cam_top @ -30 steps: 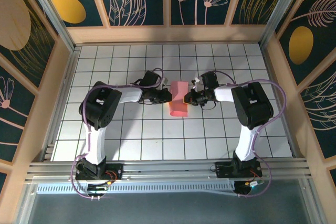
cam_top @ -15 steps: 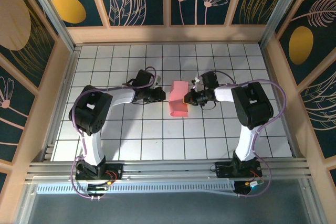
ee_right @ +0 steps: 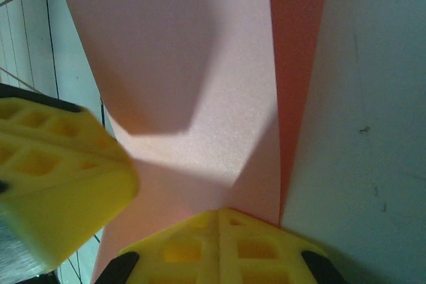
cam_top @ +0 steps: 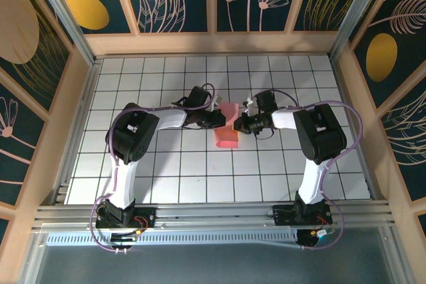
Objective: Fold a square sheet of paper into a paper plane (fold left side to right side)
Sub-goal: First fold the square sheet of paper in half at the center of the table.
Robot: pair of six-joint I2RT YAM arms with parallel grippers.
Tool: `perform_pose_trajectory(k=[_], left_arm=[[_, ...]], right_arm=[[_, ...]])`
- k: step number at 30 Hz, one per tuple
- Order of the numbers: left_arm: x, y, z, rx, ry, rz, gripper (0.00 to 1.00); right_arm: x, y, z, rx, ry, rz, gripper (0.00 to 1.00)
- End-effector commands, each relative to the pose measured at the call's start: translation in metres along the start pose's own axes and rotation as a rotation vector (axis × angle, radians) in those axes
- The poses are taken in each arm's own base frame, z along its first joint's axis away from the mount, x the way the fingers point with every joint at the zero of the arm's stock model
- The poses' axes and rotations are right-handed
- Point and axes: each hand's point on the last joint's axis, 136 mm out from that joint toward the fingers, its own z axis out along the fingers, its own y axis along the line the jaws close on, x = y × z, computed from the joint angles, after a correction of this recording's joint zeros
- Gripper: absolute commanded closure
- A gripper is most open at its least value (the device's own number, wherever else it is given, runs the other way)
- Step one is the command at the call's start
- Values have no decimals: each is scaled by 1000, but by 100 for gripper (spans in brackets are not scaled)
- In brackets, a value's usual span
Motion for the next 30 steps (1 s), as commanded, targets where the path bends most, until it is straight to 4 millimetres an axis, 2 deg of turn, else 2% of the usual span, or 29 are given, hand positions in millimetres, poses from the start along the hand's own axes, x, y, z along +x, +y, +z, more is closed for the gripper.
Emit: perform_pose_trajectory(k=[1, 6, 10, 16, 23, 26, 30], left_arm=[[9, 14, 7, -30, 40, -6, 93], [17, 28, 10, -69, 56, -20, 93], [23, 36, 13, -89, 69, -30, 94], [27, 43, 14, -110, 77, -41, 94], [26, 42, 14, -110, 76, -38, 94], [26, 43, 15, -111, 77, -38, 95], [26, 41, 14, -107, 76, -40, 95]], right_arm=[[38, -70, 10, 253, 74, 78, 100], [37, -65, 10, 237, 70, 73, 100], [30, -52, 8, 185, 52, 62, 100], [4, -13, -4, 78, -5, 24, 100], [-21, 28, -21, -31, -66, -15, 100], [-27, 35, -19, -62, -64, -17, 100], [-33, 36, -7, -63, -58, -17, 100]])
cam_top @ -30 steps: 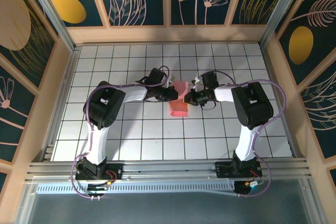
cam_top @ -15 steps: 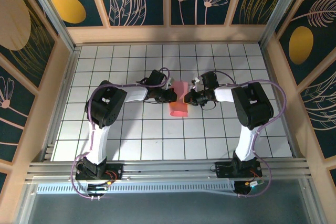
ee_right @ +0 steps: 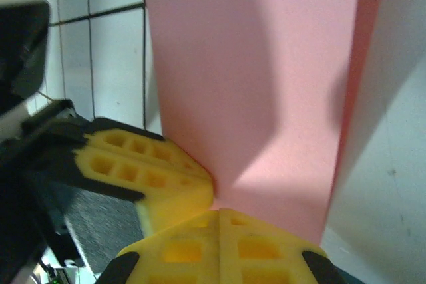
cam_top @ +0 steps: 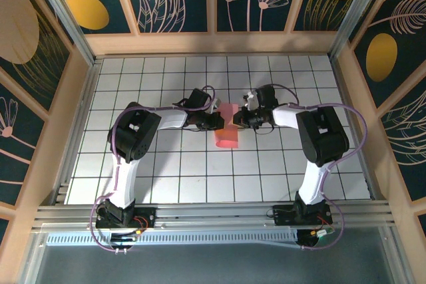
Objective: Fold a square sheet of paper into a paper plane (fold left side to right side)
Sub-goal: First fold the square sheet of paper in half at the center of the table.
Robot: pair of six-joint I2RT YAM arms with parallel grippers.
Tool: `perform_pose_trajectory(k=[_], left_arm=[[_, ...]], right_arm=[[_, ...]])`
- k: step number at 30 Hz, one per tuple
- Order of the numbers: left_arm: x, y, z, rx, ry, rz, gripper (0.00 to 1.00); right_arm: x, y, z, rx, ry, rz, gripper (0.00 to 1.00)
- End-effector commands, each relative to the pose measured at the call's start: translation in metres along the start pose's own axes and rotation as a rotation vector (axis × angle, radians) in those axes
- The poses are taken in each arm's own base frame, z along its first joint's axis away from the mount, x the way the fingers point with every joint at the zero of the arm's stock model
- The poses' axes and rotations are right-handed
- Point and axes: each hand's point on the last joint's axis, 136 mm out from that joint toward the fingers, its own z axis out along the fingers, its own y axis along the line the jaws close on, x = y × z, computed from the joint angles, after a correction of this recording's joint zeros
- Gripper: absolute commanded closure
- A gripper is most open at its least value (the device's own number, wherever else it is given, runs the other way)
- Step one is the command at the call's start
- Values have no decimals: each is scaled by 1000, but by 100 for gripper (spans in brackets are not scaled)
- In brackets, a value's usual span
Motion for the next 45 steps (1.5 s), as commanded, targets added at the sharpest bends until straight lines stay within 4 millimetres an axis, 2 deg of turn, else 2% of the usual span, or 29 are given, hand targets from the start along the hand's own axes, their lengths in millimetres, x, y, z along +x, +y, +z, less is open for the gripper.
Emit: perform_pose_trajectory(k=[1, 10, 15, 18, 23, 27, 32, 37, 45], left_arm=[[19, 29, 10, -77, 54, -36, 94], [19, 27, 11, -72, 57, -36, 94], [17, 26, 10, -75, 49, -31, 94], [13, 18, 5, -53, 34, -26, 93], [0, -7, -7, 16, -10, -10, 90], [-9, -16, -13, 24, -30, -5, 91], [-11, -4, -20, -36, -62, -14, 93], [-6, 5, -19, -57, -56, -25, 94], [11, 15, -15, -68, -15, -18, 95]], right_arm=[[-10, 10, 11, -27, -3, -4, 100], [-15, 2, 38, 5, 14, 2, 100], [-6, -21, 43, 83, 33, 30, 100], [2, -33, 44, 117, 46, 50, 100], [16, -51, 45, 177, 71, 68, 100], [21, -59, 46, 201, 79, 81, 100], [22, -62, 44, 218, 75, 84, 100], [22, -62, 44, 219, 75, 81, 100], [22, -64, 44, 228, 76, 86, 100]])
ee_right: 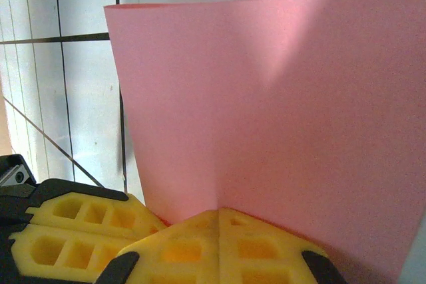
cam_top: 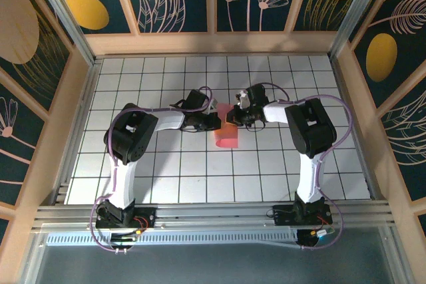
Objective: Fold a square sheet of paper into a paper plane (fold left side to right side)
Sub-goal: First fold the square sheet of paper in half at the center of the table.
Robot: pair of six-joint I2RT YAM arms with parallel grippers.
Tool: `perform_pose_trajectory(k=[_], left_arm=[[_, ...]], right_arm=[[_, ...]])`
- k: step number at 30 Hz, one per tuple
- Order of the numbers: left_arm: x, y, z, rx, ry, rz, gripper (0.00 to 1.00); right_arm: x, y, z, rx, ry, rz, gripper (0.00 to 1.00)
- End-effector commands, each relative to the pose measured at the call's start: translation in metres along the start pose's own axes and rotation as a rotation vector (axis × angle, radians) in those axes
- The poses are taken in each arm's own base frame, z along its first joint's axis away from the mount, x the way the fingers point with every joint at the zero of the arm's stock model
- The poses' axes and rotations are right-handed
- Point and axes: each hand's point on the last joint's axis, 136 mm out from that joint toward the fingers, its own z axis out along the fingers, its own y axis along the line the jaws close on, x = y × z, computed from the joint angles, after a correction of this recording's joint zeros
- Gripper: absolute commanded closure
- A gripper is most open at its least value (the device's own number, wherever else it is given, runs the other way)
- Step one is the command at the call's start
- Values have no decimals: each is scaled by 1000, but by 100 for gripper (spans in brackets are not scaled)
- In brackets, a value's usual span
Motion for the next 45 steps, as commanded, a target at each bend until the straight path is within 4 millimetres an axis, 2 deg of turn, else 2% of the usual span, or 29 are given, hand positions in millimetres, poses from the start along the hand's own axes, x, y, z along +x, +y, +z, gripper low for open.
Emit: perform_pose_trajectory(k=[1, 13, 16, 20, 23, 27, 29, 33, 39, 45], left_arm=[[13, 8, -4, -22, 28, 5, 95], [55, 25, -17, -42, 95, 15, 95], [60, 24, -22, -35, 89, 7, 95], [45, 20, -32, -39, 27, -14, 96], [23, 16, -44, -17, -47, -48, 97], [-2, -5, -52, 43, -97, -7, 98], [-11, -16, -51, 79, -94, 17, 98], [-13, -25, -39, 101, -53, 47, 98], [4, -27, -15, 129, 28, 47, 97], [21, -19, -2, 115, 74, 38, 97]], right_arm=[[32, -54, 10, 187, 62, 73, 100], [33, -60, 9, 203, 64, 78, 100], [34, -59, 9, 201, 67, 73, 100], [34, -57, 9, 196, 69, 62, 100], [33, -57, 9, 194, 70, 60, 100], [32, -56, 9, 192, 67, 58, 100], [32, -57, 9, 192, 67, 61, 100], [32, -57, 9, 193, 65, 61, 100], [34, -59, 9, 204, 71, 57, 100], [35, -59, 9, 205, 74, 59, 100]])
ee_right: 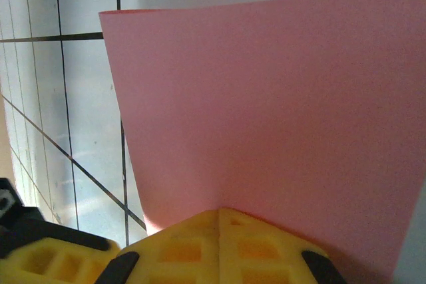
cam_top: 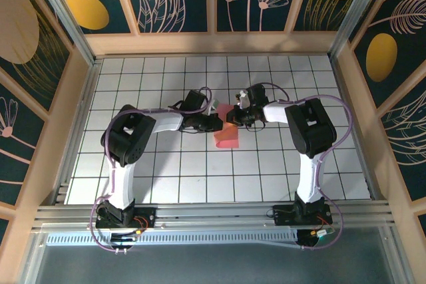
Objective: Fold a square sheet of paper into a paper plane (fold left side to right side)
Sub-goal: First fold the square sheet of paper in half at the center of the table.
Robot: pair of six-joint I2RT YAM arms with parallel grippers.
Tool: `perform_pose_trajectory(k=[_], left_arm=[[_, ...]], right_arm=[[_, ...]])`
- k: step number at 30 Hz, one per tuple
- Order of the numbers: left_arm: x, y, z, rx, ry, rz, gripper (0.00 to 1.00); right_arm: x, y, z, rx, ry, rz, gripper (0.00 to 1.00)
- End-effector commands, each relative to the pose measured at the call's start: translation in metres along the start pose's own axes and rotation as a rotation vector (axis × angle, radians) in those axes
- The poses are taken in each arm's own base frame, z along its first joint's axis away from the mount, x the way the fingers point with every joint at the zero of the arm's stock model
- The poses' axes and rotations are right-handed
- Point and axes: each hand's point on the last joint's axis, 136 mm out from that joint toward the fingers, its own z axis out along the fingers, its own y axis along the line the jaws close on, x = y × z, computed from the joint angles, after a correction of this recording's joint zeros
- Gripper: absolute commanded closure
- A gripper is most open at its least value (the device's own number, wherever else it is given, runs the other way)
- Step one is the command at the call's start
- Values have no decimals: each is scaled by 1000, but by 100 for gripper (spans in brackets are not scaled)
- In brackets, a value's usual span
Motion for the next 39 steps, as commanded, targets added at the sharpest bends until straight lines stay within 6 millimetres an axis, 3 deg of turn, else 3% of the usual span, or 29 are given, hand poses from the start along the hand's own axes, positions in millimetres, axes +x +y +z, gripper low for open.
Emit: perform_pose_trajectory(k=[1, 12, 18, 27, 39], left_arm=[[12, 4, 5, 4, 46, 8, 97], [56, 32, 2, -68, 132, -10, 98], [80, 37, -5, -87, 164, -5, 98], [133, 52, -13, -112, 260, -20, 98], [158, 59, -23, -148, 285, -34, 98]], right_arm=[[35, -59, 9, 204, 77, 66, 100], [37, -60, 8, 210, 79, 66, 100], [39, -62, 8, 215, 84, 66, 100], [40, -64, 8, 219, 88, 67, 100], [42, -64, 9, 219, 91, 68, 100]])
